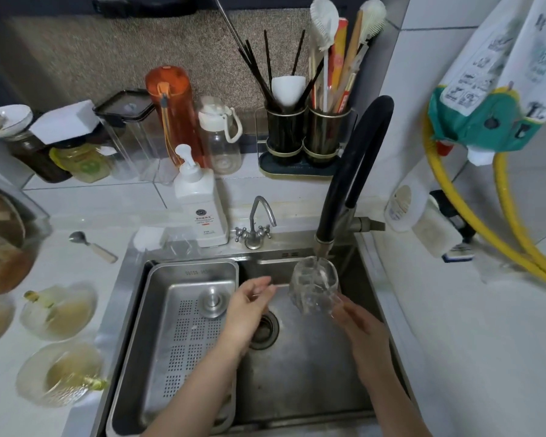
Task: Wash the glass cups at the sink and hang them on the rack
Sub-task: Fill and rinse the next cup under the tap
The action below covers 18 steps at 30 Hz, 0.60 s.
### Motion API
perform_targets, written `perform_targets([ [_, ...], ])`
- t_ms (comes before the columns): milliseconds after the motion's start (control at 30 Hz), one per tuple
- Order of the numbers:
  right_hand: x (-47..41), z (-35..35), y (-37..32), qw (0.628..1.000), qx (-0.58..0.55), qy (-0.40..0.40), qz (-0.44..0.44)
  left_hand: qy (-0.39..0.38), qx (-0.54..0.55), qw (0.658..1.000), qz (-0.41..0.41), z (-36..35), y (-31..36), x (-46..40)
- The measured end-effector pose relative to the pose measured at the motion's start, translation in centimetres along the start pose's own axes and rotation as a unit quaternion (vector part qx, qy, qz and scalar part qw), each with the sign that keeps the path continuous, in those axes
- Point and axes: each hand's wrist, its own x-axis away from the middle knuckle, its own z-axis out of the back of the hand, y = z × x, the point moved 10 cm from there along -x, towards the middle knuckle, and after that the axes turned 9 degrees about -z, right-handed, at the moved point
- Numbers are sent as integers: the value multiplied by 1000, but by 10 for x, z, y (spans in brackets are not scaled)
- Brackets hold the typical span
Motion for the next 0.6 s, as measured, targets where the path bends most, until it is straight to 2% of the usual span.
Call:
perform_targets([
  [100, 8, 2, -2, 999, 21, -9, 24, -15, -13, 1000, 3, -4, -3, 5],
  [300, 13, 0, -11, 999, 18, 24, 42, -29, -12, 999, -22, -11, 2, 9],
  [467, 25, -6, -25, 997, 19, 14, 69, -103, -44, 991, -68, -31, 9, 11],
  [600, 28, -8, -29, 998, -7, 17, 65, -108, -37, 991, -73, -37, 7, 16],
])
